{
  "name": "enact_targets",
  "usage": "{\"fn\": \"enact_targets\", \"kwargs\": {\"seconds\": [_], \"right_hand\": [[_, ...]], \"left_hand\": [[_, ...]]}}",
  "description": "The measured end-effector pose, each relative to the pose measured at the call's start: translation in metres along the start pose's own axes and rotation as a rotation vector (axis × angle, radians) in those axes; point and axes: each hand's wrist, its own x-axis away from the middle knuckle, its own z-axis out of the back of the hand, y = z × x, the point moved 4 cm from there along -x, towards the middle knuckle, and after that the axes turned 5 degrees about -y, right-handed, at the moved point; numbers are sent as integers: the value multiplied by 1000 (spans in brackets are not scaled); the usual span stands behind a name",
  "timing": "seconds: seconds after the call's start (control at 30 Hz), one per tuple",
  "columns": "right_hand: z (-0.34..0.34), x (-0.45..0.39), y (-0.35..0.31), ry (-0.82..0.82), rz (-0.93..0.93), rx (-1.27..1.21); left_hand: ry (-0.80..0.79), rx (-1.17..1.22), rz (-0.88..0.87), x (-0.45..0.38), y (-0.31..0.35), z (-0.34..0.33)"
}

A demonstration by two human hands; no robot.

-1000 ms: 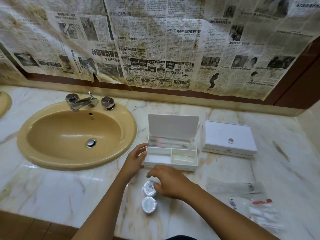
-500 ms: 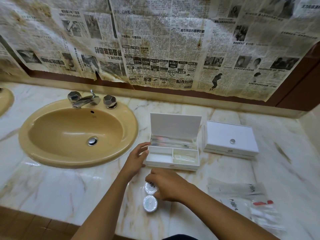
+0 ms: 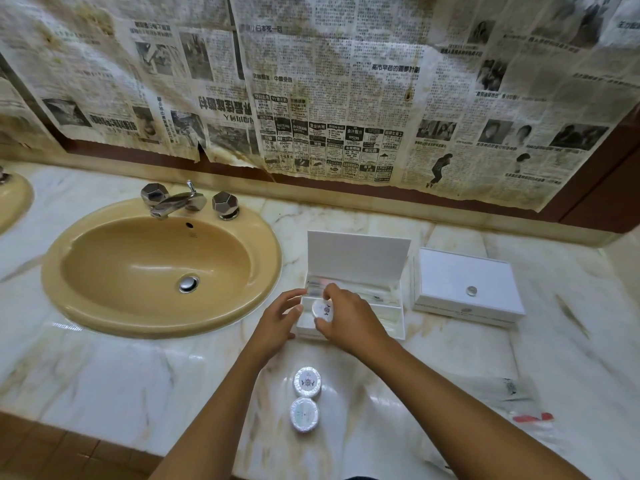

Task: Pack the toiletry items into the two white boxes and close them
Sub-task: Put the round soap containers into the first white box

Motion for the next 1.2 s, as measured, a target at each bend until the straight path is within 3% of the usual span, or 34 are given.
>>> {"fn": "enact_targets", "kwargs": {"seconds": [0.3,0.5,1.2], "right_hand": [[-25,-36,7,-149,-194,-41],[-43,-50,10,-153,-260,-22],[-47,-38,12,-130,-257,-60]], "left_hand": [[-2,3,-9,0,1,0],[1,10,-16,0,-1,2],[3,48,-24,3,5,-1]]}}
